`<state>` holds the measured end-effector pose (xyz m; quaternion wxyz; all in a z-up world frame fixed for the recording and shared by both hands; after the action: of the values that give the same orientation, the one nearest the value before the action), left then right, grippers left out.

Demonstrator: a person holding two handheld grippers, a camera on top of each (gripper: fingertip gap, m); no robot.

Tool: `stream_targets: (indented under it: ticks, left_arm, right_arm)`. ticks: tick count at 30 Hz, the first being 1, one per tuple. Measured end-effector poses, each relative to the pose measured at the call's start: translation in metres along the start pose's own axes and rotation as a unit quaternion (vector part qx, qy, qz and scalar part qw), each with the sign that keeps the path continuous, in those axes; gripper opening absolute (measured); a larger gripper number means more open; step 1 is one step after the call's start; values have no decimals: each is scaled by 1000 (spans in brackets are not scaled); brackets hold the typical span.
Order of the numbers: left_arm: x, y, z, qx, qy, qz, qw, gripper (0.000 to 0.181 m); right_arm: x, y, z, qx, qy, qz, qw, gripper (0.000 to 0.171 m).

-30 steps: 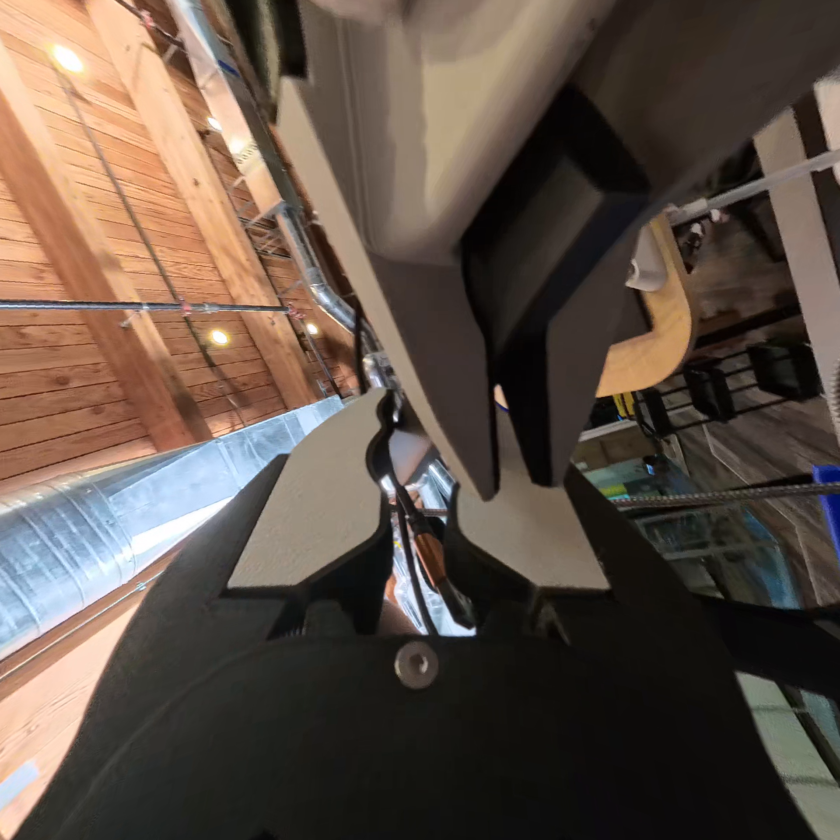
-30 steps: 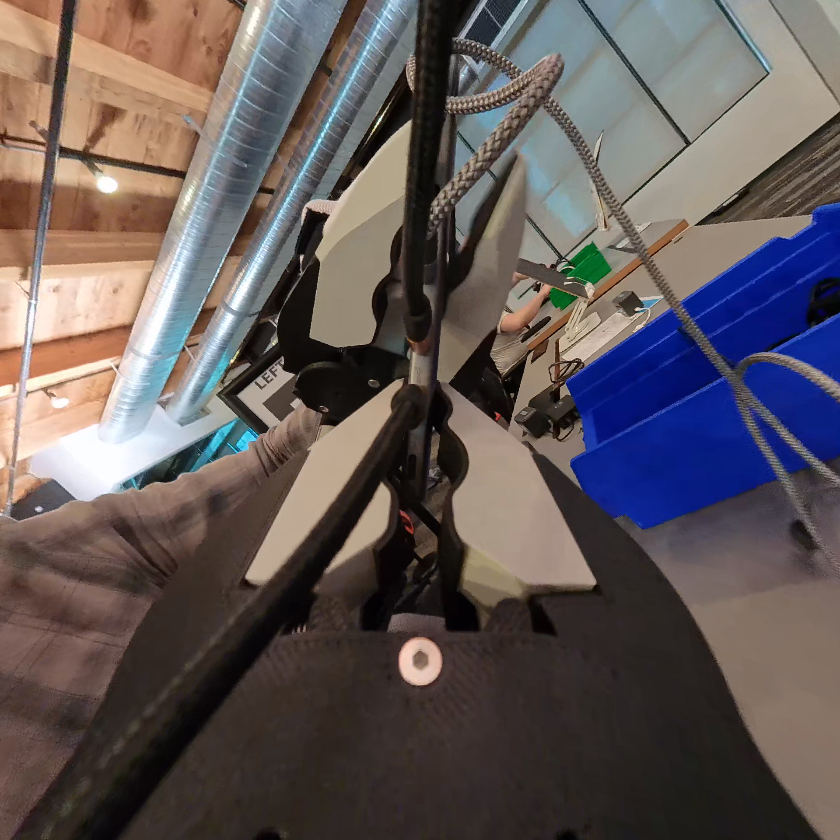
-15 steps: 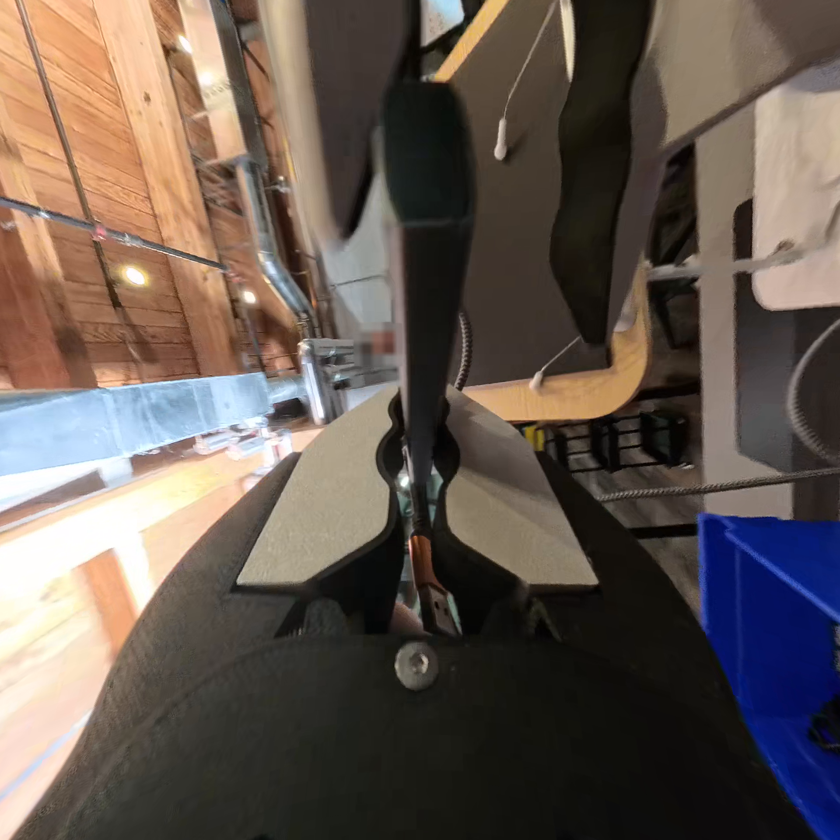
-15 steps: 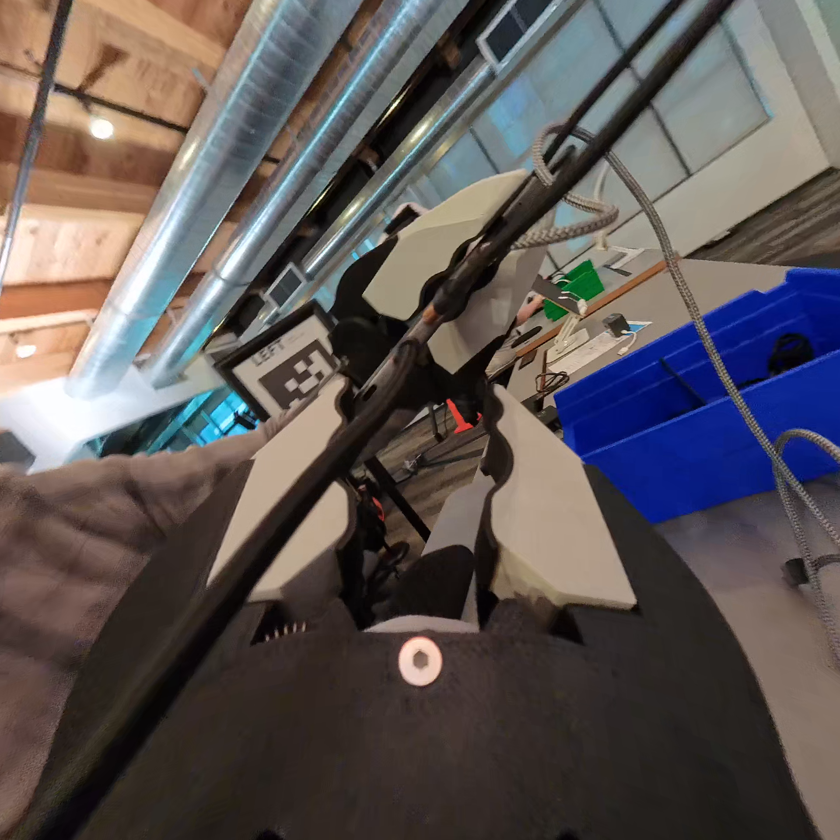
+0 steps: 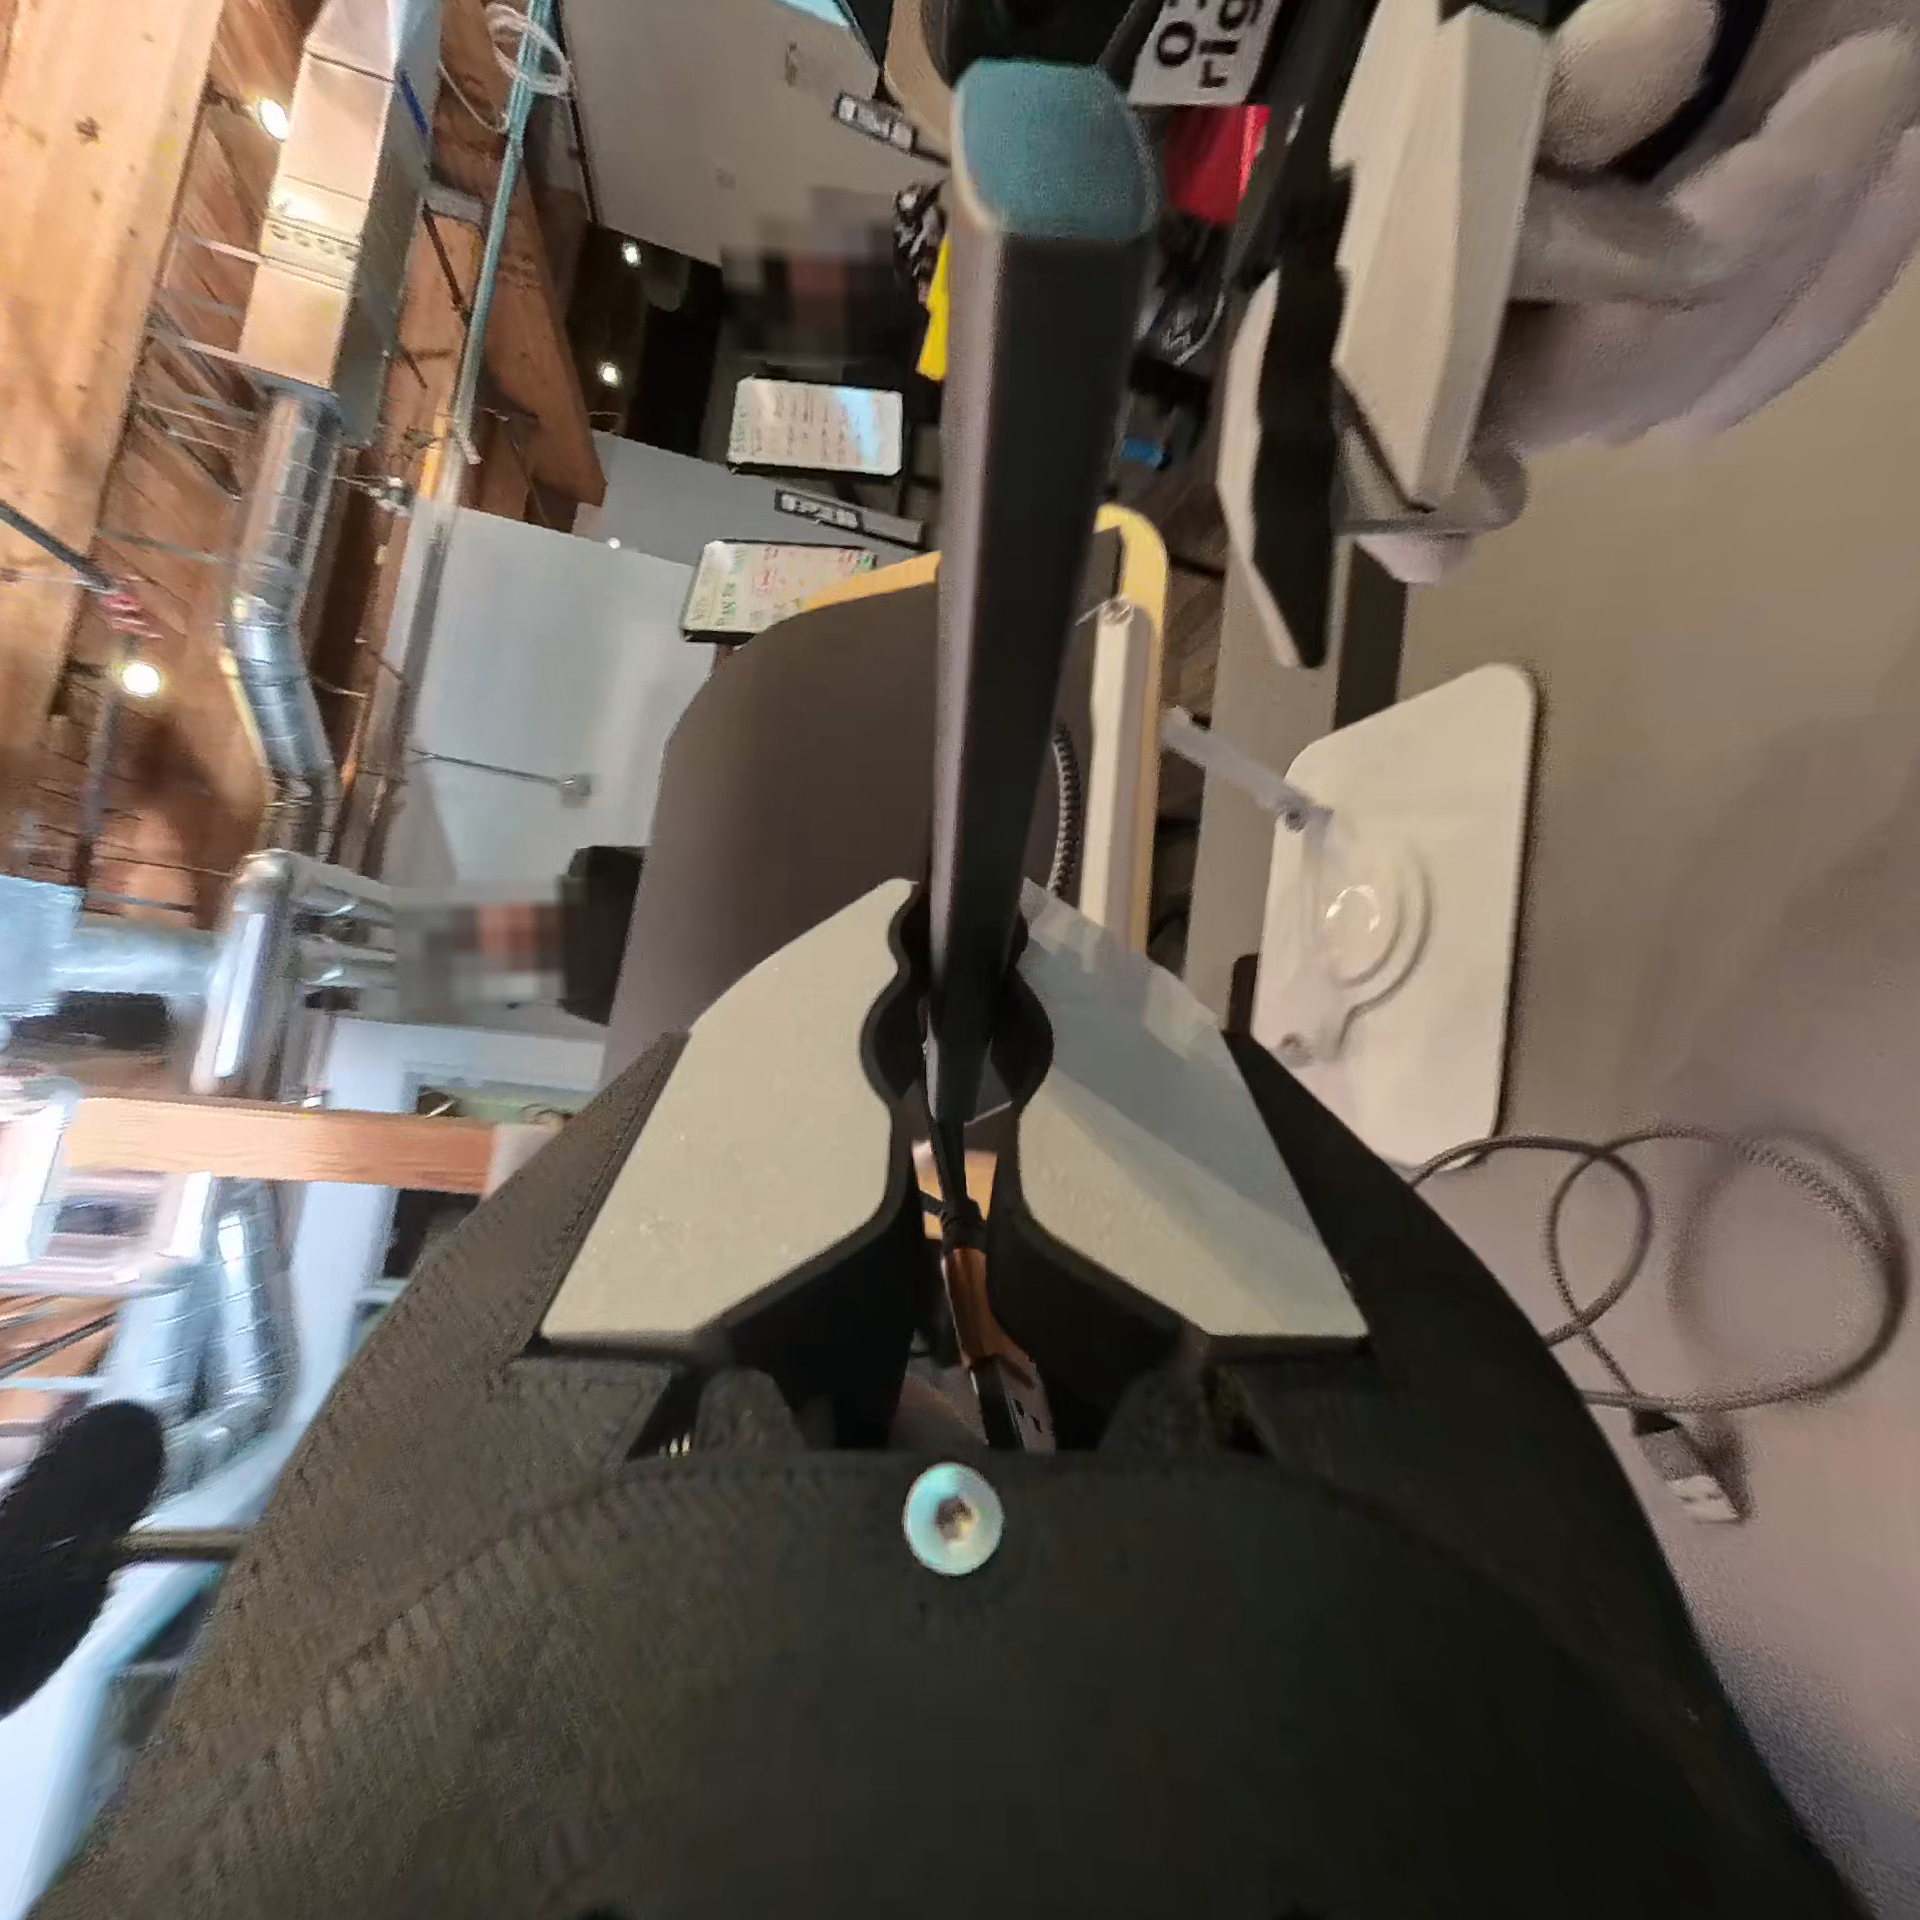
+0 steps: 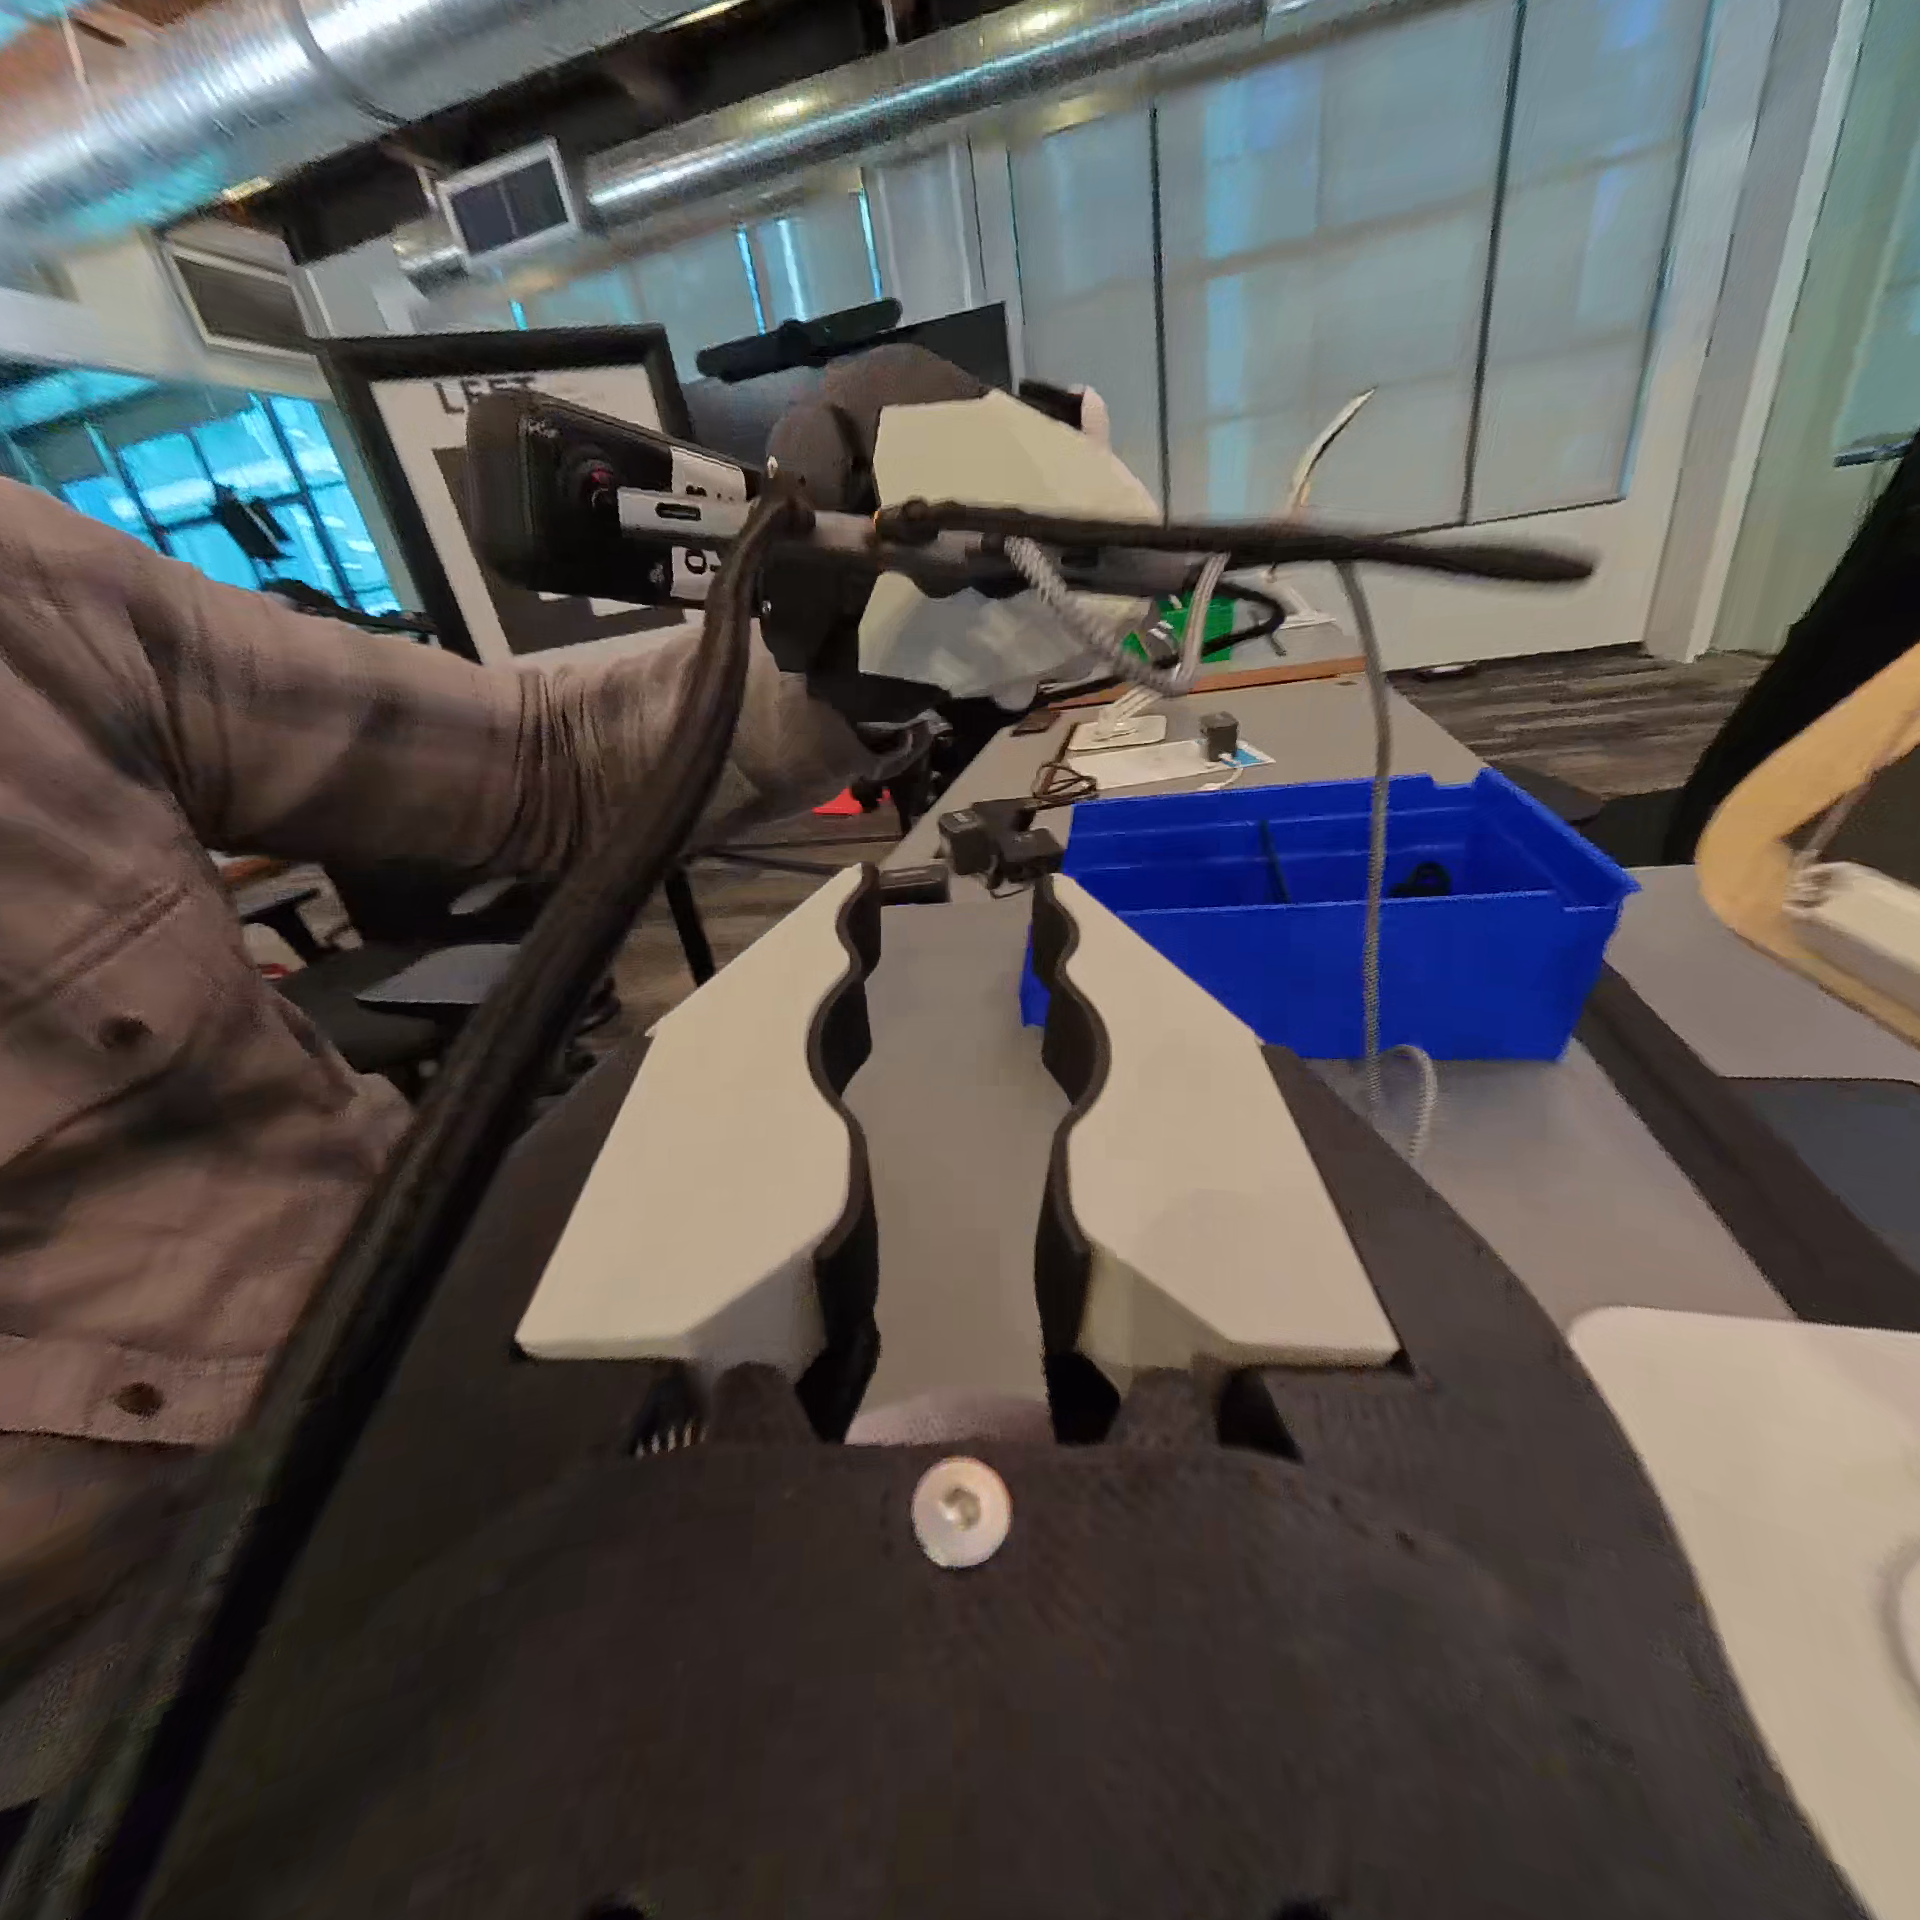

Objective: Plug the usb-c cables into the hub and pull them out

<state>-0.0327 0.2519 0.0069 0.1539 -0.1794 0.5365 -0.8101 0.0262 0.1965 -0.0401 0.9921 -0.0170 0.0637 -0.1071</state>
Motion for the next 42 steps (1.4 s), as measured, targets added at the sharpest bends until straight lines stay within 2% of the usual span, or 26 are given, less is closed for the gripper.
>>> stream_targets:
  ticks: [4, 8, 13, 19, 22, 29, 42]
  left_arm:
    - [-18, 15, 23, 33, 40, -36, 998, 10]
    - [-34, 26, 47, 48, 80, -34, 995, 10]
    - [-34, 41, 49, 80, 94, -35, 992, 10]
    - [-32, 44, 41, 76, 95, -35, 992, 9]
    - [-31, 48, 42, 55, 88, -36, 994, 10]
    - [-29, 47, 42, 48, 85, -30, 995, 9]
    - [-36, 52, 33, 5, 43, -19, 999, 10]
  right_arm:
    - [28, -12, 23, 37, 23, 4, 999, 20]
    - [50, -27, 36, 59, 30, 17, 998, 21]
    - [62, -38, 41, 66, 37, 40, 996, 23]
    - [46, -51, 42, 61, 20, 80, 995, 30]
    - [42, -55, 54, 50, 59, 101, 992, 27]
    - [29, -48, 42, 36, 2, 78, 996, 27]
    - [12, -41, 35, -13, -23, 75, 997, 14]
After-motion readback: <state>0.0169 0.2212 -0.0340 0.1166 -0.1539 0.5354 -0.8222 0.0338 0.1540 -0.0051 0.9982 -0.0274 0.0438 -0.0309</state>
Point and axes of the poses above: each gripper's, where its closed fingertips meet, x back along the fingers, z out of its top, y = z × x across the jaws, the point moved 2 cm from there along x, back along the fingers, and after that the axes turned 6 degrees about x, right-handed, at the moved point
